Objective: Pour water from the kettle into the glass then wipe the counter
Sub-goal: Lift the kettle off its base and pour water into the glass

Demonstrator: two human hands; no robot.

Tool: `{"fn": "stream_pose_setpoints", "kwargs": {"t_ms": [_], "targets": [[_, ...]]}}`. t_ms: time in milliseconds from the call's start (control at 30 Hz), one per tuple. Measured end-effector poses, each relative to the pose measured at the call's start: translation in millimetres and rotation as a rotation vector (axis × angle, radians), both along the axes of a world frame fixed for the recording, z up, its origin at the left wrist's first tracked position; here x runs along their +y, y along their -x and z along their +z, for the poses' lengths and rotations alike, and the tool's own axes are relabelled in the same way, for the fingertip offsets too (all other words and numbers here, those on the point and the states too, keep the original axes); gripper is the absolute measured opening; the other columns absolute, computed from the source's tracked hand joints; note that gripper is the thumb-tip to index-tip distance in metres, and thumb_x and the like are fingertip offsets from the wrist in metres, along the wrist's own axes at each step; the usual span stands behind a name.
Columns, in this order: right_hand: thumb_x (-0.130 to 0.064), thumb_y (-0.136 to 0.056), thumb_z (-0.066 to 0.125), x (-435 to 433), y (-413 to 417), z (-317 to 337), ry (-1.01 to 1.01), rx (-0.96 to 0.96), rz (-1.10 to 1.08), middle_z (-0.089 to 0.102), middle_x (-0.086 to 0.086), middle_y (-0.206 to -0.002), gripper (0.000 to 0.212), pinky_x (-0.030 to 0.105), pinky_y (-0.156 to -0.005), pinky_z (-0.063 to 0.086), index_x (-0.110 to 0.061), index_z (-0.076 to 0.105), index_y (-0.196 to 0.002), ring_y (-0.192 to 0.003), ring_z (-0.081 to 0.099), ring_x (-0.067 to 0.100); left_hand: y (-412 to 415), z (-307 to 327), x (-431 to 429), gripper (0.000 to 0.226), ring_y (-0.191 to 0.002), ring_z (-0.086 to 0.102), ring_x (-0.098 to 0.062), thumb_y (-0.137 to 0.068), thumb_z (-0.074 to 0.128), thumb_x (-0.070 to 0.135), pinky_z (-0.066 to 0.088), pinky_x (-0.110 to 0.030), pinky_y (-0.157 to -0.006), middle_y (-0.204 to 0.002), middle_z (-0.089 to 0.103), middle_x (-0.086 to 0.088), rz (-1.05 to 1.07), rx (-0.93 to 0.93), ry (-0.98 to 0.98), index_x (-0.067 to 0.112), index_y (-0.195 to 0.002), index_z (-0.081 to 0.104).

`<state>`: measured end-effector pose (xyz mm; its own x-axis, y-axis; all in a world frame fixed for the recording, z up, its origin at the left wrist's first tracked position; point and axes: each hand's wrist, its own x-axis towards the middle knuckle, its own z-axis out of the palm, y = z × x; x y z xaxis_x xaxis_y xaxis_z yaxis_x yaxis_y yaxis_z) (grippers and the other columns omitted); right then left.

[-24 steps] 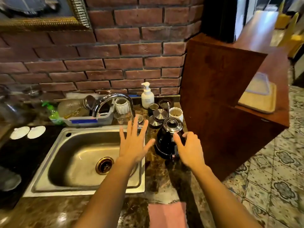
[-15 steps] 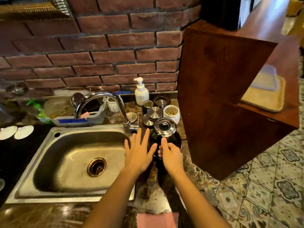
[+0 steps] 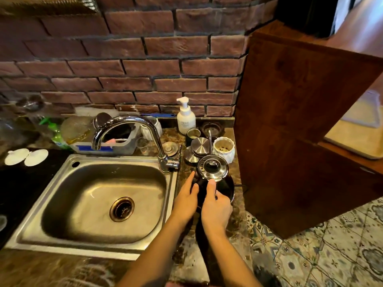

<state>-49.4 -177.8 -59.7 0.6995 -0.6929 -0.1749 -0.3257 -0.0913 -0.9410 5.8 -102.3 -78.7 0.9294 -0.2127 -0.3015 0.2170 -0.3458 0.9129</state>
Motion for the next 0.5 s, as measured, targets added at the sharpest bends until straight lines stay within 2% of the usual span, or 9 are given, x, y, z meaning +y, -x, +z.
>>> {"fn": "stream_pose_setpoints", "kwargs": {"t_ms": [67, 133, 267, 333, 400, 433, 500], "targets": [[-0.060, -0.102, 0.043, -2.6, 0.6, 4.3, -0.005, -0.003, -0.021, 0.057, -0.019, -0.046, 0.060, 0.031, -0.053, 0.036, -0.045, 0.058, -0.045, -0.047, 0.050, 0.005, 1.9, 5.7, -5.2, 0.050, -0.148, 0.039, -0.018, -0.110, 0.042, 0.023, 0.033, -0.044, -0.123, -0.162, 0.041, -0.001, 0.036, 0.036, 0.052, 0.027, -0.159, 0.035], [-0.059, -0.102, 0.045, -5.9, 1.5, 8.5, -0.018, -0.014, -0.047, 0.056, -0.021, -0.044, 0.060, 0.027, -0.050, 0.033, -0.046, 0.057, -0.044, -0.043, 0.050, 0.001, 3.9, 13.0, -9.9, 0.049, -0.144, 0.046, -0.021, -0.109, 0.043, 0.024, 0.038, -0.049, -0.119, -0.159, 0.046, -0.002, 0.076, 0.082, 0.108, 0.029, -0.158, 0.037], [-0.061, -0.100, 0.047, -11.3, 4.6, 15.7, -0.014, -0.032, -0.041, 0.055, -0.017, -0.042, 0.061, 0.028, -0.050, 0.036, -0.041, 0.057, -0.044, -0.042, 0.049, 0.003, 7.1, 27.4, -15.2, 0.046, -0.137, 0.053, -0.021, -0.109, 0.043, 0.028, 0.046, -0.049, -0.113, -0.153, 0.052, -0.001, 0.158, 0.187, 0.238, 0.032, -0.155, 0.041], [-0.061, -0.099, 0.047, -15.8, 6.0, 16.9, -0.017, -0.032, -0.027, 0.055, -0.013, -0.042, 0.063, 0.030, -0.052, 0.037, -0.034, 0.056, -0.043, -0.043, 0.048, 0.005, 8.4, 35.1, -17.3, 0.043, -0.124, 0.060, -0.016, -0.109, 0.043, 0.033, 0.057, -0.042, -0.095, -0.144, 0.058, 0.003, 0.199, 0.256, 0.299, 0.034, -0.152, 0.043], [-0.059, -0.100, 0.048, -20.5, 7.7, 17.6, 0.009, -0.036, 0.000, 0.055, -0.010, -0.043, 0.068, 0.031, -0.052, 0.037, -0.023, 0.049, -0.043, -0.041, 0.047, 0.006, 9.9, 43.4, -18.0, 0.041, -0.111, 0.063, -0.011, -0.107, 0.043, 0.042, 0.058, -0.035, -0.075, -0.132, 0.061, 0.010, 0.225, 0.328, 0.333, 0.040, -0.149, 0.043], [-0.058, -0.100, 0.049, -22.5, 8.8, 17.9, 0.029, -0.039, 0.016, 0.054, -0.010, -0.042, 0.068, 0.031, -0.051, 0.035, -0.021, 0.044, -0.043, -0.040, 0.047, 0.006, 10.4, 46.0, -17.7, 0.041, -0.109, 0.063, -0.012, -0.106, 0.043, 0.046, 0.058, -0.035, -0.071, -0.128, 0.062, 0.011, 0.230, 0.364, 0.338, 0.042, -0.148, 0.043], [-0.057, -0.100, 0.049, -24.8, 11.7, 18.2, 0.061, -0.046, 0.049, 0.049, -0.009, -0.040, 0.067, 0.031, -0.050, 0.032, -0.020, 0.039, -0.045, -0.039, 0.044, 0.007, 11.1, 47.3, -16.1, 0.043, -0.110, 0.063, -0.015, -0.105, 0.041, 0.053, 0.061, -0.039, -0.075, -0.130, 0.061, 0.009, 0.229, 0.419, 0.333, 0.043, -0.147, 0.043]]}}
